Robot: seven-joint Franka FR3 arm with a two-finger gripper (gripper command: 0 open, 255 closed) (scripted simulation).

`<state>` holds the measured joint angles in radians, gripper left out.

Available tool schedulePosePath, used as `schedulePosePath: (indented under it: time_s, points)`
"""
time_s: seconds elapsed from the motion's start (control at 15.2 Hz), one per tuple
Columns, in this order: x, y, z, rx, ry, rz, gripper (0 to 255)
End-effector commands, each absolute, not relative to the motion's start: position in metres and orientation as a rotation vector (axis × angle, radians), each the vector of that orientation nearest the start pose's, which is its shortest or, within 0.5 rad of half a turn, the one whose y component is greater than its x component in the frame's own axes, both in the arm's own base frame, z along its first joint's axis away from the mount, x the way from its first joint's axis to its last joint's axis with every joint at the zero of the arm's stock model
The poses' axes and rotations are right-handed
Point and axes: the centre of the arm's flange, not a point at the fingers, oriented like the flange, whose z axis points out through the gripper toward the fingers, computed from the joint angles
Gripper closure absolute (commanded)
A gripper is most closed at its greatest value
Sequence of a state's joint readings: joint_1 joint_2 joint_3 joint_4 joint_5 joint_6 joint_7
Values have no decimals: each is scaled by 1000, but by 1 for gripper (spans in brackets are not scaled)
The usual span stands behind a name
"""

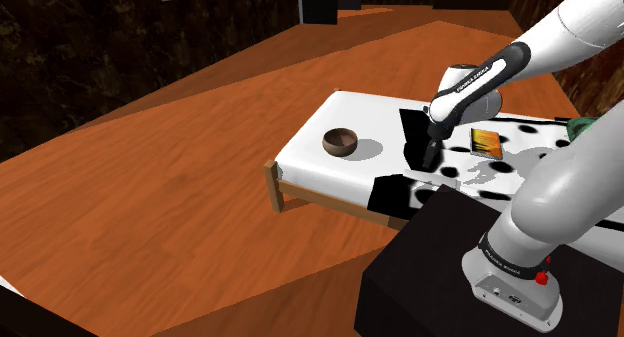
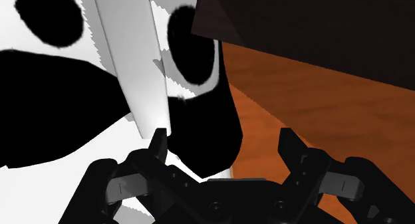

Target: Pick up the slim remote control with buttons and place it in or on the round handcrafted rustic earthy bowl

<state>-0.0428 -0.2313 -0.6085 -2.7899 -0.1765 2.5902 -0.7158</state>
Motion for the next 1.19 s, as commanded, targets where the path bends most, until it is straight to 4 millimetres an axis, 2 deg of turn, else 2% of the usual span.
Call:
schedulePosePath:
  time_s: [0.0,0.66,1.12]
  points:
    - [313,-232,243,-3098,-401,-31,0]
    - [324,-303,142,-3095,-593,10,0]
    - [324,-303,105,-3095,-593,10,0]
